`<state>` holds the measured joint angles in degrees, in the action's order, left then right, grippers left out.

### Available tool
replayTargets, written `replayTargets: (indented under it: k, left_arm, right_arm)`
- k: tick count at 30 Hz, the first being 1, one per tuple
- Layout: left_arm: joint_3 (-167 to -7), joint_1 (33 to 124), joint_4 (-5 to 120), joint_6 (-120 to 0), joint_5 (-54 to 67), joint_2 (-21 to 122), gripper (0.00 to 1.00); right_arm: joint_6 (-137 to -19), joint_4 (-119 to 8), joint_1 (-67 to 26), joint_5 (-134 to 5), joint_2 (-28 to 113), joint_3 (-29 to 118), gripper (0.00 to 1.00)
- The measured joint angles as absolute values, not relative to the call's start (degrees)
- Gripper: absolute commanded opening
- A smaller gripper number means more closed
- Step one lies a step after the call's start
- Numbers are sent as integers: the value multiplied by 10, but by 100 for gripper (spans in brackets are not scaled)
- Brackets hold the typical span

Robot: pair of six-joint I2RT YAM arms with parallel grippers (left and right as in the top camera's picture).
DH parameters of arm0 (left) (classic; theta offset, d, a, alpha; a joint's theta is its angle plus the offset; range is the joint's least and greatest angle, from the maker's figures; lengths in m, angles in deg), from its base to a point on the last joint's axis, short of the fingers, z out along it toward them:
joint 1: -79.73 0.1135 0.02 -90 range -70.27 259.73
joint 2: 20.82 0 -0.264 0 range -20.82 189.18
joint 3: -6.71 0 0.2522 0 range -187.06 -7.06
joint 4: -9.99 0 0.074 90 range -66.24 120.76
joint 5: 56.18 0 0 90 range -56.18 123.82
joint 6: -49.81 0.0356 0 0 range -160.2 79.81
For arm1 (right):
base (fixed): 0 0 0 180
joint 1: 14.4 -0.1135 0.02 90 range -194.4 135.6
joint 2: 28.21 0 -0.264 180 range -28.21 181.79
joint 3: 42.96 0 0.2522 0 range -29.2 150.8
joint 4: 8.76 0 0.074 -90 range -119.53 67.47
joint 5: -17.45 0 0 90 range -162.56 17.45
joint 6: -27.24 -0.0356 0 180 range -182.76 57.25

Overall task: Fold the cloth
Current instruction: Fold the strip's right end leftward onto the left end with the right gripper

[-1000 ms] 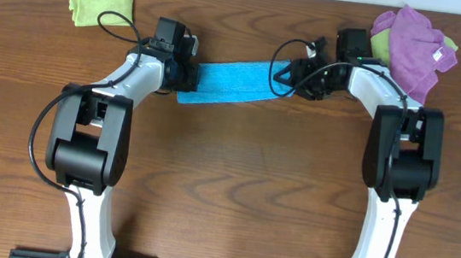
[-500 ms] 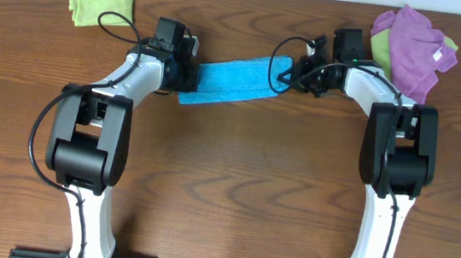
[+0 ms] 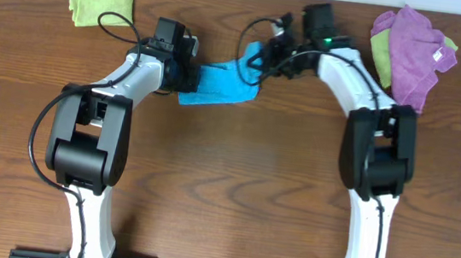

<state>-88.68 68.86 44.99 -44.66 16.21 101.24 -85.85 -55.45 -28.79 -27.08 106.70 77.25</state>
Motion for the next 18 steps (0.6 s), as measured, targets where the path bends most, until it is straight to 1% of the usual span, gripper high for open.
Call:
replayTargets:
  k: [8, 18]
  left_arm:
    - [-887, 692, 450, -447, 161, 1012, 6]
    - [-887, 714, 460, -450, 143, 1013, 6]
  right_arm:
    - [-845, -560, -336, -271, 1067, 773, 1]
    - [-825, -619, -298, -339, 1041, 773, 1]
